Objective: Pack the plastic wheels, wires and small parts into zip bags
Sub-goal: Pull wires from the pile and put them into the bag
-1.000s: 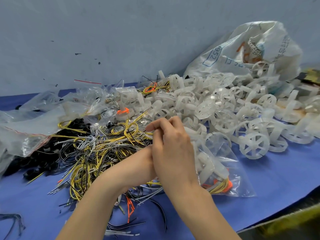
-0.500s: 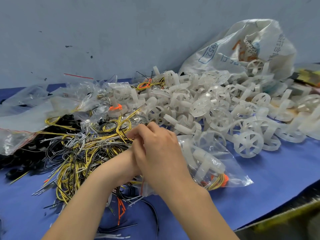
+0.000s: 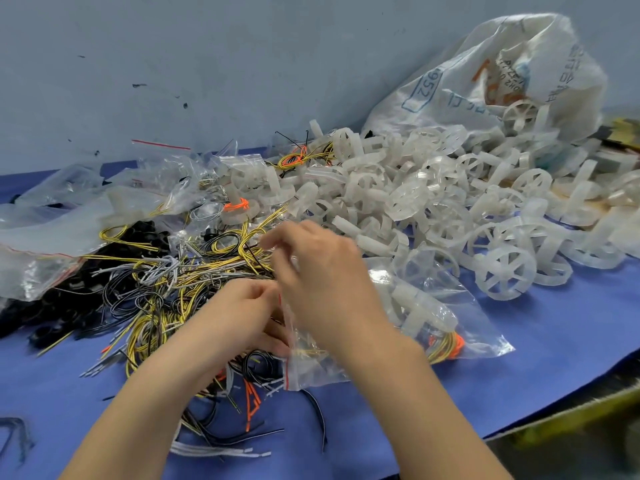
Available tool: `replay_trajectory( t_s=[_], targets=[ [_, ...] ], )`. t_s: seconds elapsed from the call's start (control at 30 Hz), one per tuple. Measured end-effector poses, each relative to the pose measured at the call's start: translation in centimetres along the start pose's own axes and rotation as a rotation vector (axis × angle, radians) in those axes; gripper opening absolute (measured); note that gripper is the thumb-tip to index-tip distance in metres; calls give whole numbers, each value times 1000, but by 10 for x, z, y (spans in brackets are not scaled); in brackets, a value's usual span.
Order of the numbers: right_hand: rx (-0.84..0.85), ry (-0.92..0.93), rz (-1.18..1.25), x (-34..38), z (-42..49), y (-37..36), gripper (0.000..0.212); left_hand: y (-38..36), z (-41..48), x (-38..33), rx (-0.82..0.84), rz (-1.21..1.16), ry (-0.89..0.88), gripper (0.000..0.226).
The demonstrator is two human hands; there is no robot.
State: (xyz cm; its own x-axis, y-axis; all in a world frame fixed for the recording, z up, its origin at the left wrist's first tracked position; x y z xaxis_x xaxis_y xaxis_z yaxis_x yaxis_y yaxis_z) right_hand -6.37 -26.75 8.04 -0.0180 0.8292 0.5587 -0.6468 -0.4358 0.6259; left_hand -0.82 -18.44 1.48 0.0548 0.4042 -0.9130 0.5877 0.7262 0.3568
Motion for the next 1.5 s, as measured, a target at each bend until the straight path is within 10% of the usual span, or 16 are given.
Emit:
replay_trajectory(
  t_s=[0.4, 0.67, 1.5],
  targets=[
    [412, -38, -130, -61, 24, -12, 28, -12, -59, 18, 568, 130, 214, 50],
    [564, -111, -51, -72, 23, -18, 28, -21, -51, 32, 622, 175, 158, 16],
    [-36, -168, 479, -83, 45, 55, 12, 52, -14, -18, -134, -154, -228, 21]
  ],
)
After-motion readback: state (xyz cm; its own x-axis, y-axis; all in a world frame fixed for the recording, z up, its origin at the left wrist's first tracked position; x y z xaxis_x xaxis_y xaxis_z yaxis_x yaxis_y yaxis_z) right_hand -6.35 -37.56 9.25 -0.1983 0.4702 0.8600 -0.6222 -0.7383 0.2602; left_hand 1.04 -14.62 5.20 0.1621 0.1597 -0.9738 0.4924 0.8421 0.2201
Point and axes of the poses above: each hand's wrist, its own z-axis towards the middle knuckle, its own y-axis out of the back of the hand, x = y × z, the point moved 7 cm from there along z, towards the middle knuckle, and after that the axes turned 4 degrees about -x, right-handed, at the moved point
